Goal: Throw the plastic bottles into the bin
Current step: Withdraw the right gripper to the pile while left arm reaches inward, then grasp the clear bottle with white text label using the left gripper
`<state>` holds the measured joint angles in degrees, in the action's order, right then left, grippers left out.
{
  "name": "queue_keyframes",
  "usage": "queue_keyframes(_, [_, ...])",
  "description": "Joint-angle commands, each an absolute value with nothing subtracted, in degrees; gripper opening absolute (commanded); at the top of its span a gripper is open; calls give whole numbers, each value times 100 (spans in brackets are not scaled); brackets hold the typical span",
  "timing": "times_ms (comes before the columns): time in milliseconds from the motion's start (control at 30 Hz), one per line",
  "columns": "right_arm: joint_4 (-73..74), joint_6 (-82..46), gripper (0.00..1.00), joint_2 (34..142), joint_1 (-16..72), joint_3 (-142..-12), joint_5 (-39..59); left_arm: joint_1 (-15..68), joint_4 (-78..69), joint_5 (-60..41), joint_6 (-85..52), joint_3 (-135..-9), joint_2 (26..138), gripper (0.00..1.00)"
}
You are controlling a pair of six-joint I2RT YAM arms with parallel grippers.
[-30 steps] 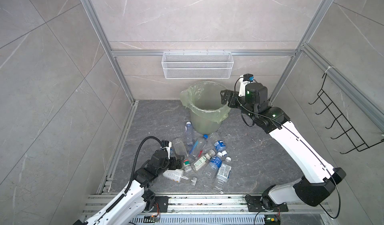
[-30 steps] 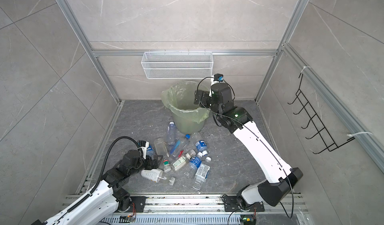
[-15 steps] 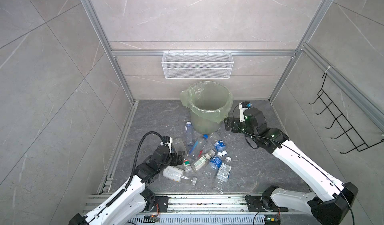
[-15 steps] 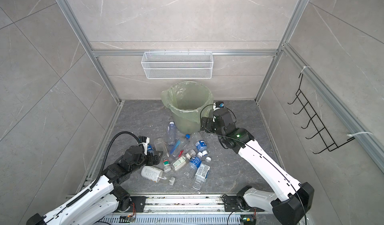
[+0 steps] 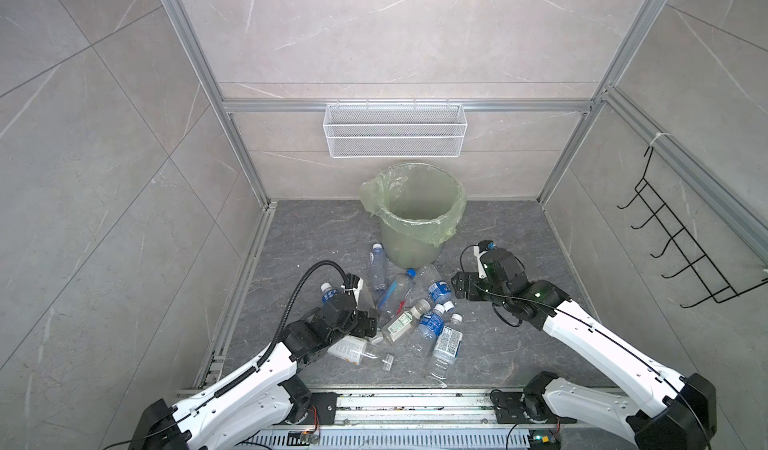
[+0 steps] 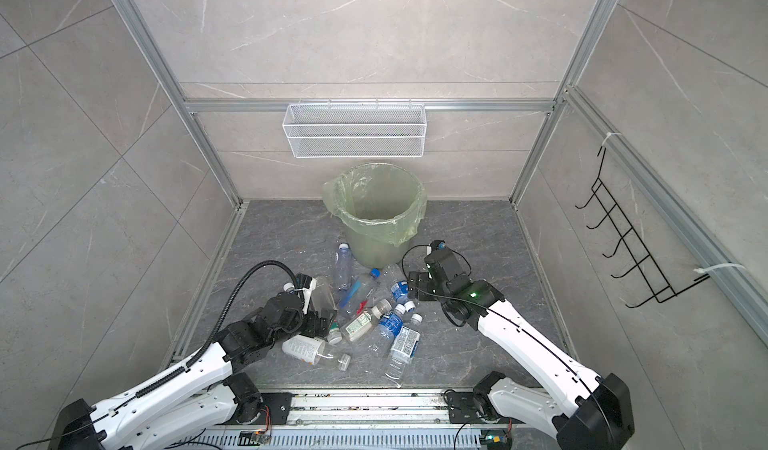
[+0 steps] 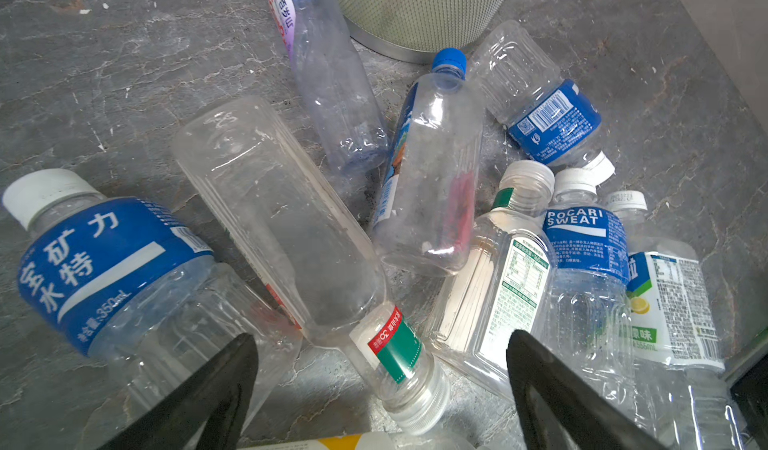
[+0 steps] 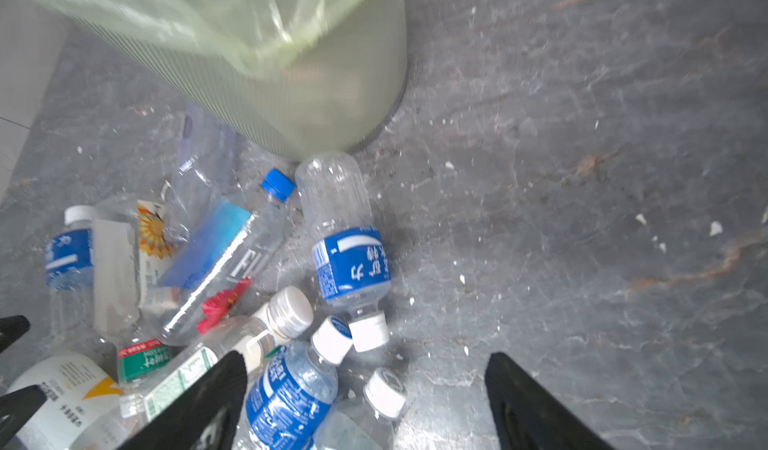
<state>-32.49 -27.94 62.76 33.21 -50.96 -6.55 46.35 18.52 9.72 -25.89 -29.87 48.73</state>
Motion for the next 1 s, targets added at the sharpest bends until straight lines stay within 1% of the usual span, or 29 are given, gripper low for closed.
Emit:
queue_keyframes(0, [-3419,-2922,92,6203,3353,-4952,-562,4917,1912,1199,-2315,-3295,4986,95])
queue_keyframes(100, [-3418,-2928,92,6246,3351,-4908,-407,5124,1916,1239,-2252,-3398,5120,95])
queue_keyframes(300, [-3473,-3018,92,6354,3348,-4699,-409,5607,1843,1371,-2166,-3581,5472,95])
queue_keyframes(600, [-3477,-3223,92,6358,3302,-4500,-580,6759,1556,1470,-2157,-4221,6502,95])
queue_keyframes(767, [-3411,-3265,91,6469,3028,-4427,-459,7309,1424,1382,-2366,-4700,7241,94])
queue_keyframes(967, [-3335,-3165,90,6334,2683,-4299,-241,7691,1397,1305,-2435,-5183,7852,93])
